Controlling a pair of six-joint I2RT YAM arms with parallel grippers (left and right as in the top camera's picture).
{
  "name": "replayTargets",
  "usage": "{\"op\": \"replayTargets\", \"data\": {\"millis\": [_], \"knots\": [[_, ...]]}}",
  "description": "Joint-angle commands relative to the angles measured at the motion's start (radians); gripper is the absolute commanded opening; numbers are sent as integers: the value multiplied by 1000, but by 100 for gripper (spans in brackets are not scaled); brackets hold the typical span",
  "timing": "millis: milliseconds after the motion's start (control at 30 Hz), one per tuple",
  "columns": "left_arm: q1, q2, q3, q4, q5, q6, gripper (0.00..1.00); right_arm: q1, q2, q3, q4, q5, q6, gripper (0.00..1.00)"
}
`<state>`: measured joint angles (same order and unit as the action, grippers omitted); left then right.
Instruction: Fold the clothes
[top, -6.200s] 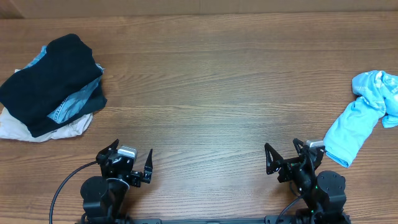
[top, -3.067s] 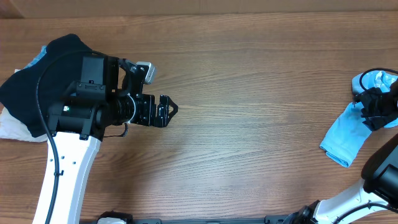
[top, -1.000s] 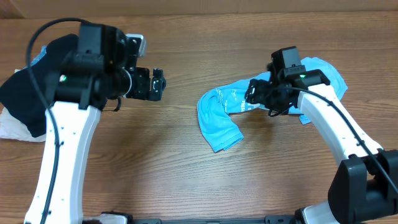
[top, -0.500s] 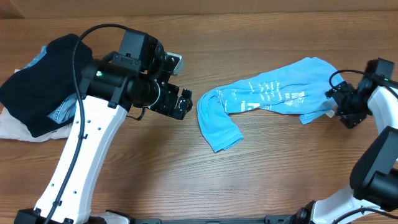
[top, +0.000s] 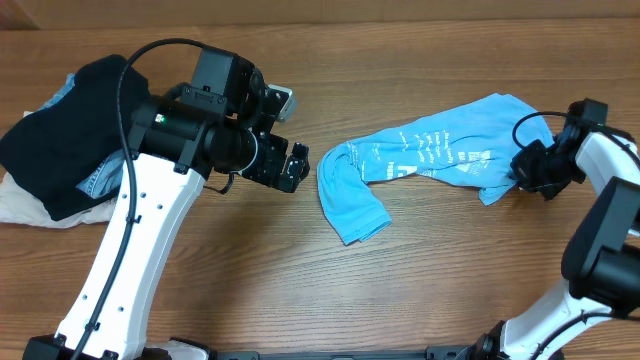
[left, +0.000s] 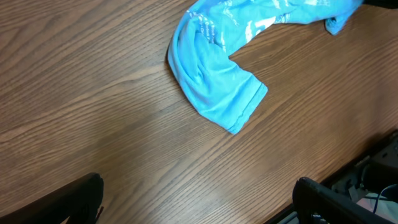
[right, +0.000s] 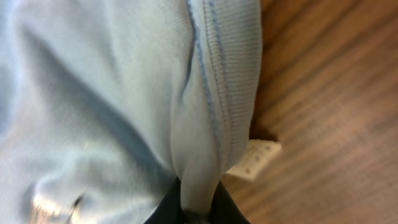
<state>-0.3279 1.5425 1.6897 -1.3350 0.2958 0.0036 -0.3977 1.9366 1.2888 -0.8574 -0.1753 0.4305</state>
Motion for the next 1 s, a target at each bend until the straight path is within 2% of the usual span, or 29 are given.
{"op": "replayTargets", "data": {"millis": [0, 200, 300, 400, 500, 667, 767, 900, 967], "knots": [[-2, -23, 21, 8, 8, 27, 100, 11, -233, 109, -8, -3, -55, 4], [1, -23, 66, 5, 7, 27, 100, 45, -505, 212, 46, -56, -93, 4], [1, -23, 150, 4, -14, 27, 100, 46, -597, 250, 116, -365, -145, 4], [1, -23, 244, -4, -47, 27, 100, 74, -645, 269, 161, -517, -177, 4], [1, -25, 336, -36, -92, 27, 100, 94, -677, 330, 116, -487, -272, 4], [1, -28, 461, -131, -195, 27, 100, 53, -683, 551, -15, -252, -275, 4], [1, -29, 492, -156, -203, 27, 100, 48, -679, 640, -45, -148, -275, 4], [1, -29, 494, -157, -208, 27, 100, 50, -671, 657, -54, -152, -251, 4], [1, -29, 494, -156, -250, 27, 100, 60, -656, 657, -53, -268, -247, 4]]}}
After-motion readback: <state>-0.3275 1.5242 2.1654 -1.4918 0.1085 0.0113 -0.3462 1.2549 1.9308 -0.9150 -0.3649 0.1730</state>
